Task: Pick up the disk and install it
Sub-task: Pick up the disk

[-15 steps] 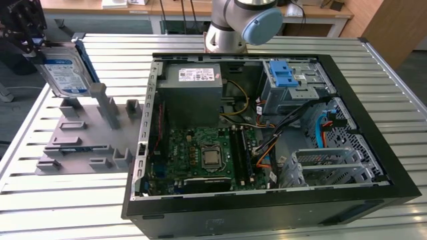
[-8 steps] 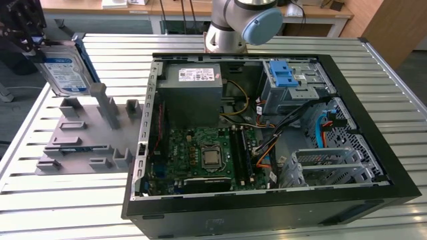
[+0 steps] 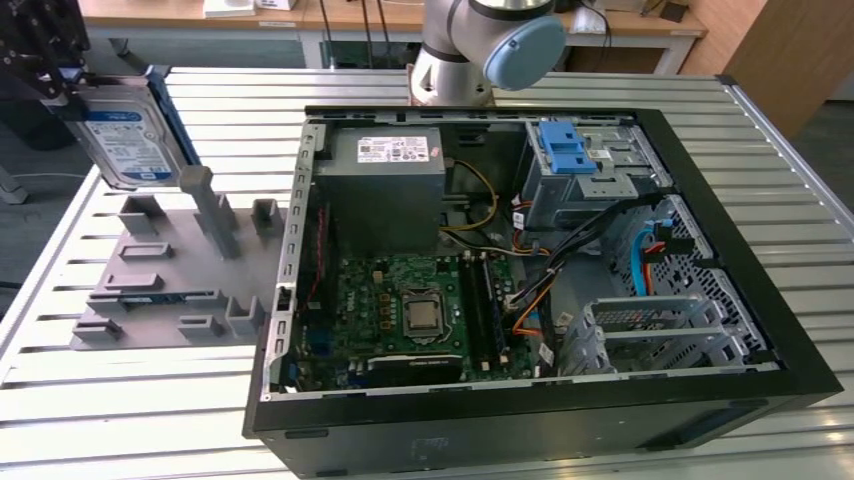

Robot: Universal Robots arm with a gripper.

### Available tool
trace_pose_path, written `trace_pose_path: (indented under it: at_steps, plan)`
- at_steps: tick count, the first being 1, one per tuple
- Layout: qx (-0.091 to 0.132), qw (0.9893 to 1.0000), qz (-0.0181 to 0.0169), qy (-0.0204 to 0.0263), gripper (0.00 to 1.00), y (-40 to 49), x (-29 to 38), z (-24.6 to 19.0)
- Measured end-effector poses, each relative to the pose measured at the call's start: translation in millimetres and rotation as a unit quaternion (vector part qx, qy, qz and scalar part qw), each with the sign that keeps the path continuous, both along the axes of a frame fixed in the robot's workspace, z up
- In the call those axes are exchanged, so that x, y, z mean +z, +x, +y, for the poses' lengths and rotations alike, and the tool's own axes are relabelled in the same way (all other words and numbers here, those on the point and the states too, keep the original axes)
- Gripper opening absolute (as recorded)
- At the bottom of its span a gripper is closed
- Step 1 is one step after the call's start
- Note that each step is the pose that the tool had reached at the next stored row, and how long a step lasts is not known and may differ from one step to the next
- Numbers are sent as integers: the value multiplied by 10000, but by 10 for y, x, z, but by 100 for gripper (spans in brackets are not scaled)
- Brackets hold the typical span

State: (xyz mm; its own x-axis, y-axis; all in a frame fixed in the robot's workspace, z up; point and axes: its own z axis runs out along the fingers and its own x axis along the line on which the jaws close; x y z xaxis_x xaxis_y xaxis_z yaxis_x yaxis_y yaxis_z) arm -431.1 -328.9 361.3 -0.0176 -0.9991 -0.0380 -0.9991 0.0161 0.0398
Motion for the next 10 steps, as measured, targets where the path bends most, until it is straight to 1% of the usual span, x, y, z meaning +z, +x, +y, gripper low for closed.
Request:
trace_pose_path:
  at_steps: [10]
  plan:
    - [0,10000,0,0,37,0,75,0]
